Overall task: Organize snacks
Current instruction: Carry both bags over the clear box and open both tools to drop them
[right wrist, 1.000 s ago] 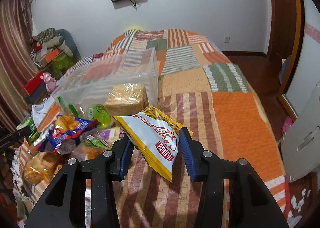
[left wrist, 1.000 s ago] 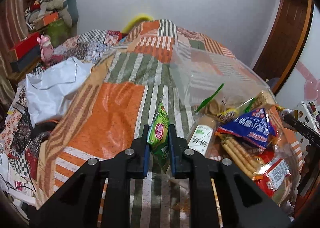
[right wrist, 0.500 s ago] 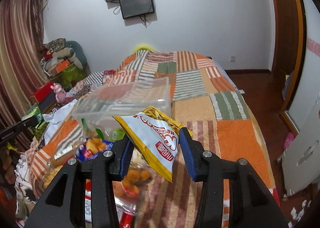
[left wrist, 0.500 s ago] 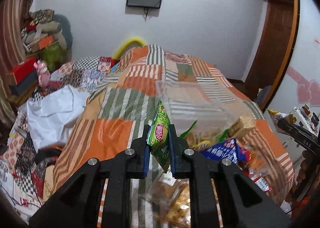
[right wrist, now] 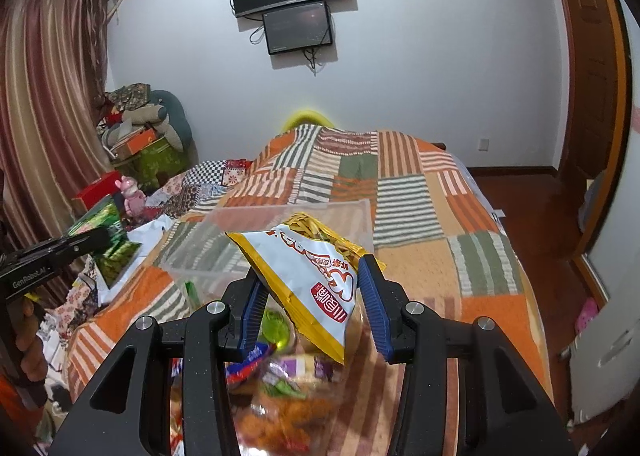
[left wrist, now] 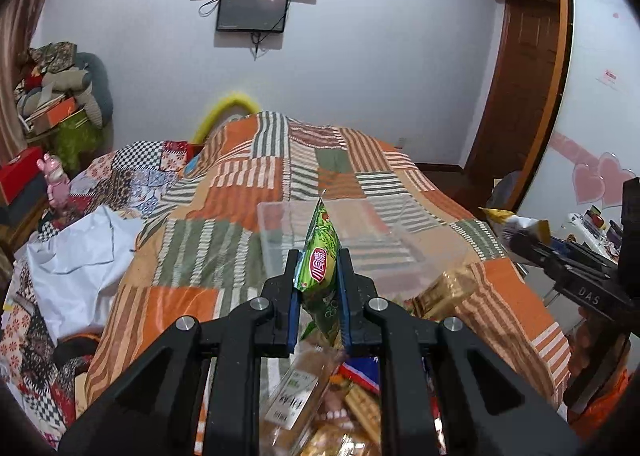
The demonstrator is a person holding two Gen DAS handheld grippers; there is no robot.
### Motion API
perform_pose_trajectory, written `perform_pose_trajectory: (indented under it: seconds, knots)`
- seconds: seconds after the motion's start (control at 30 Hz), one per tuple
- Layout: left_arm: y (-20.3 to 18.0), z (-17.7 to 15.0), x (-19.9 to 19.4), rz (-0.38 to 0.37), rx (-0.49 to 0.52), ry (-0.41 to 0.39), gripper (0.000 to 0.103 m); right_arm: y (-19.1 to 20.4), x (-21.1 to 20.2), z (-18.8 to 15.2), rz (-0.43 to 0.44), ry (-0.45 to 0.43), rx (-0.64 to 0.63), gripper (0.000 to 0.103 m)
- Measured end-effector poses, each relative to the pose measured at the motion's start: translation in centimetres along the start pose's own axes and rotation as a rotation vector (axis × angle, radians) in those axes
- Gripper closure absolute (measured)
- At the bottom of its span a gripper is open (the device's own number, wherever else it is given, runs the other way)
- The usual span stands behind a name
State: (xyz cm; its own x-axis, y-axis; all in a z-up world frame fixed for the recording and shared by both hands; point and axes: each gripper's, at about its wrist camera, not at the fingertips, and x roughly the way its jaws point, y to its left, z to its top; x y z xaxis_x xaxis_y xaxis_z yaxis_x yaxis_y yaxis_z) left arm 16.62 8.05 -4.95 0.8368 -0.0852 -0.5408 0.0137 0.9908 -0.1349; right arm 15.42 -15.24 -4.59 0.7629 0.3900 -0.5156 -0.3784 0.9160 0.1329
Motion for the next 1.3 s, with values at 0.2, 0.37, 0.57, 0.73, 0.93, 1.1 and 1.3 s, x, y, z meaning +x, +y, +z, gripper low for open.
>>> perform_pose_trajectory:
  seconds: [0.2,0.37,0.57,0.73,0.93,1.1,1.3]
  knots:
    - [-0.6,1.1,2.6,-0.025,0.001,0.016,0.088,0.7,1.7,0.5,0.009,0.01,-0.021,0.061]
    - [-1.0,1.4,4.9,-0.026,0.004,0.032,0.088,0.9,2.9,0.7,0.037,0.025,-0.025,0.061]
    - [-1.2,1.6,8.0,-0.037,-0.008,0.08,0.088,0.7,4.9,1.0,0.067,0.065,-0.023,0.061]
    - [-1.2,1.4,10.2,-0.038,-0.012,0.116,0.088,0.6,6.9,1.0,0.088,0.112,-0.023,0.061]
    - [-1.1,1.5,12.4,-0.024,-0.01,0.146,0.088,0.7,8.5,1.3,0.071,0.146,-0.054,0.061]
    - [-1.4,1.6,13.6,0.002,0.016,0.162,0.088,0.7,10.0,1.5,0.061,0.19,-0.082,0.061]
    - [-1.5,1.4,14.9,0.019,0.026,0.194,0.087,0.7,11.2,1.3,0.05,0.242,-0.117,0.061]
